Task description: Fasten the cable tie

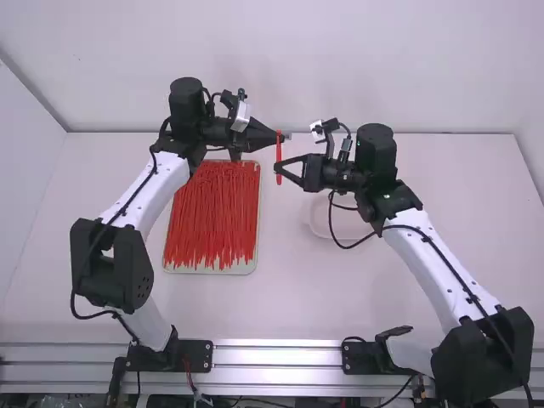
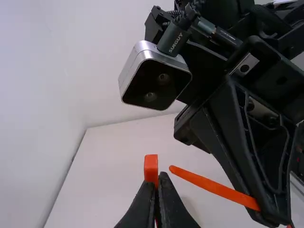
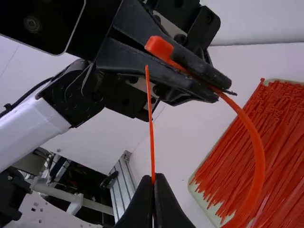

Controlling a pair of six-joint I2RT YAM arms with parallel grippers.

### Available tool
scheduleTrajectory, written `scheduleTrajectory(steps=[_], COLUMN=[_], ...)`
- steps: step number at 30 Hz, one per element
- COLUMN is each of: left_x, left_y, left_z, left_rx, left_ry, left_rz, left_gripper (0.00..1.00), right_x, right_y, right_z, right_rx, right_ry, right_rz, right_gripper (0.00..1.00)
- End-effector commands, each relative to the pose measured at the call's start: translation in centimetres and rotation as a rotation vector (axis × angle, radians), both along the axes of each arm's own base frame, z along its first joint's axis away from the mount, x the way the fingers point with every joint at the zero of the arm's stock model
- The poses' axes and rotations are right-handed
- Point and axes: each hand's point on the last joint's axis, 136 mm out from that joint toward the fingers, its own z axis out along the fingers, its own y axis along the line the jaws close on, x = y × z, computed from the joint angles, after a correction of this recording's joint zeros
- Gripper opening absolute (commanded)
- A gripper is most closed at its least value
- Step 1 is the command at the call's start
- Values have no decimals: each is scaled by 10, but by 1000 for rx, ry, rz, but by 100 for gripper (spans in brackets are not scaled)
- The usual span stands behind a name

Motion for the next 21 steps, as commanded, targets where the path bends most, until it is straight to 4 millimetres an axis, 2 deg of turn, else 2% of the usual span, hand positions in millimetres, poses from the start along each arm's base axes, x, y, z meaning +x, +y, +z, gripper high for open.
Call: scheduleTrajectory(steps=[1, 9, 16, 21], left_x=[-5, -6, -6, -6], left_y=[0, -1, -3, -2], left_z=[3, 3, 4, 5], left_rx=[-4, -5, -5, -7], left_ry=[-22, -23, -28, -46], left_rz=[-15, -22, -20, -19], left_gripper=[2, 2, 2, 2], right_x=[5, 6, 2, 5], right_y=[-5, -5, 3, -2], right_z=[-5, -4, 0, -1], right_rx=[1, 3, 13, 14], right_ry=[32, 36, 22, 32], right_rz=[-29, -39, -17, -33], right_gripper=[0, 0, 0, 0])
